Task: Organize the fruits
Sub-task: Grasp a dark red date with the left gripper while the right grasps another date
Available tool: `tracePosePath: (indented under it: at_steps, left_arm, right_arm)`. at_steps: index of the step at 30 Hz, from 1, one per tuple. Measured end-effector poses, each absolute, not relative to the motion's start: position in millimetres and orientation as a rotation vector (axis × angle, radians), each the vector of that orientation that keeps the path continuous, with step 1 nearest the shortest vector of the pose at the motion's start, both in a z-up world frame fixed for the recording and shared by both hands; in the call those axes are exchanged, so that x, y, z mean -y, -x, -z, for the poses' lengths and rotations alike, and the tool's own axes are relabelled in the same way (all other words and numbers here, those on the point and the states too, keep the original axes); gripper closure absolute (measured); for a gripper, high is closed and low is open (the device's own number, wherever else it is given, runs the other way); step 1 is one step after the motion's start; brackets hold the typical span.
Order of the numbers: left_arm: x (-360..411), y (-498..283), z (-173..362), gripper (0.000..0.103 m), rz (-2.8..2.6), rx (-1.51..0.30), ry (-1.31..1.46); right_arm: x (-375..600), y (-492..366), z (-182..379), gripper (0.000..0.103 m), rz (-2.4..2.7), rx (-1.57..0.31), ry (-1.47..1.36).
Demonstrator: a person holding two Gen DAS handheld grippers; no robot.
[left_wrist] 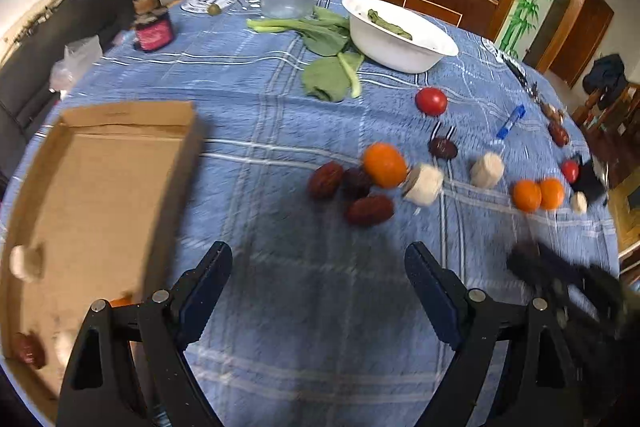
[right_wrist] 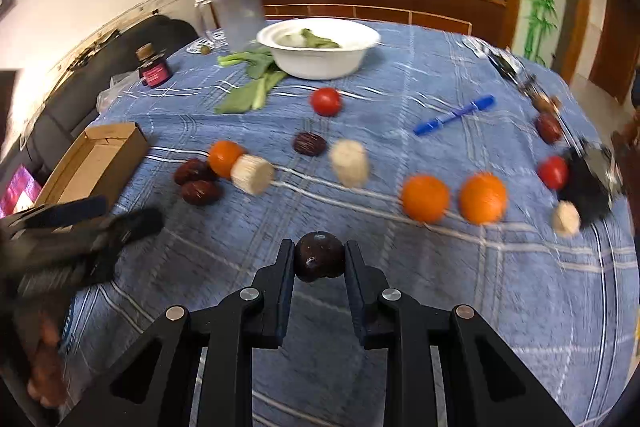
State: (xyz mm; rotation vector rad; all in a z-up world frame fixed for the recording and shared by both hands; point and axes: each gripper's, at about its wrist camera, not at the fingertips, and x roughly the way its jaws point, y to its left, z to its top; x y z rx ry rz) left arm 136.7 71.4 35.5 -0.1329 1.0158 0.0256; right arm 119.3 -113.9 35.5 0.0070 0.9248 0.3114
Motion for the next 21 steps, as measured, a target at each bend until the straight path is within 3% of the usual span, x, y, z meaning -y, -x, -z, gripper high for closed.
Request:
tracePosePath:
  at_steps: [4, 7, 10, 12, 13, 21]
  left_arm:
    - [-61.1, -152.5, -20.2, 0.016, -0.024, -1.037, 0.151]
    - [-60.8, -160.5, -11.3, 0.024, -0.038, -1.047, 0.170]
    - [-61.8, -165.6, -12.7, 0.039, -0.037, -1.028, 0.161]
    - [-64.2, -165.7, -13.9, 0.069, -0.028, -1.021, 0.159]
    - [-65.2, -165.1, -14.3, 0.078, -0.015, -1.024, 0.153]
    - [-80.5, -131.8, -28.5, 0.081, 0.079, -1.026, 0.179]
  right_arm:
    - [127.5, -113.6, -29.8, 0.077, -0.306, -0.940, -0.037]
    - [130.9, -110.2, -28.4, 0.077, -0.308, -0.940, -0.038]
    - [131.4, -108.1, -28.8, 0.077, -0.316, -0.937, -0.040]
    - [130.3, -107.2, -28.2, 0.077, -0.316, -0.938, -0.040]
    - [129.9, -106.6, -28.2, 0.077, -0.316, -0.937, -0.040]
    - [123.7, -87.2, -35.4, 0.077, -0.289, -0.897, -0.001]
